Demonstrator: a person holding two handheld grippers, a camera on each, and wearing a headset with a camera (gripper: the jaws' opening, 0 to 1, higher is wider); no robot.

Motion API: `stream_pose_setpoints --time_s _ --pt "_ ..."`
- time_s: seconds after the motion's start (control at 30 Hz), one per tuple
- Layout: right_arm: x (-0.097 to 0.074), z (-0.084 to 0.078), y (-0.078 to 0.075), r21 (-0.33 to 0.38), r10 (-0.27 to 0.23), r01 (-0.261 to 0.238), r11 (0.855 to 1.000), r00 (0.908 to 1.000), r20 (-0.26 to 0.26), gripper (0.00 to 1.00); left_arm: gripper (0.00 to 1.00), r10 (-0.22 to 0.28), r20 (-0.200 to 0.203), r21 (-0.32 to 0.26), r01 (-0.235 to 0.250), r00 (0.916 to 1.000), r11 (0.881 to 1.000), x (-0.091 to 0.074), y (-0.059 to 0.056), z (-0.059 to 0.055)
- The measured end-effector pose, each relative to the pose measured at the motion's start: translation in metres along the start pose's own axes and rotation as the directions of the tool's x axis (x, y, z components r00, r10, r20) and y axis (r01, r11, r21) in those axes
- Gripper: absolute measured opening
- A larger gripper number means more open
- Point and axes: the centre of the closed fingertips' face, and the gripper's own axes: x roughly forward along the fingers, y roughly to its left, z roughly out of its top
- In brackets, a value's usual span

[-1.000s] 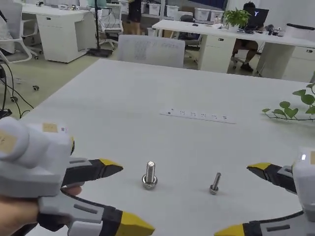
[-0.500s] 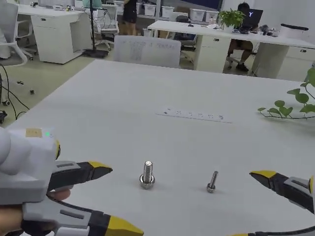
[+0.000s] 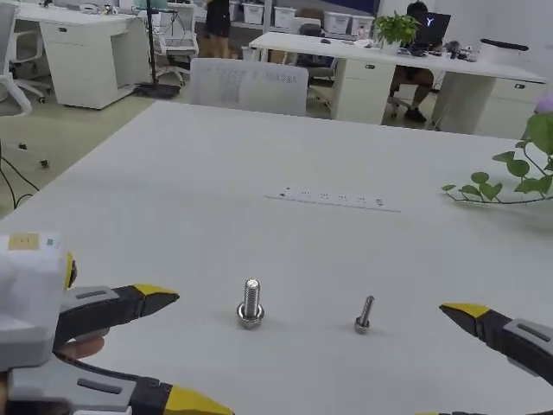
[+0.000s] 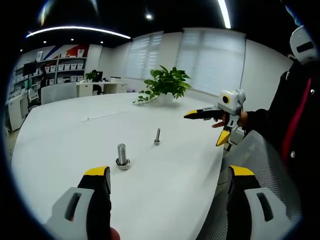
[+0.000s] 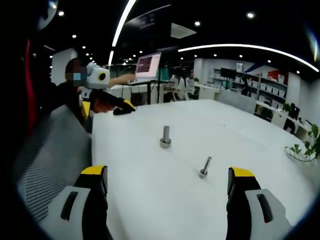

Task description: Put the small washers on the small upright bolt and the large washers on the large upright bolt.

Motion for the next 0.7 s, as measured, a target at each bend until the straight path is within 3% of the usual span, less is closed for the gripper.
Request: stream_pose_setpoints --time_s 0.37,0.7 --pt "0.0006 -0.0055 -0.0021 0.031 -0.005 0.005 1.000 0.9999 0.013 1.00 0.99 -0.015 0.006 -0.014 0.015 0.9999 1.000 0.0018 -0.0003 -0.0075" --pt "0.0011 0.0000 -0.0018 0.025 -0.004 0.003 1.000 0.9998 0.020 1.00 1.00 -0.014 0.013 -0.013 0.015 0.9998 1.000 0.0030 0.0016 -0.0061"
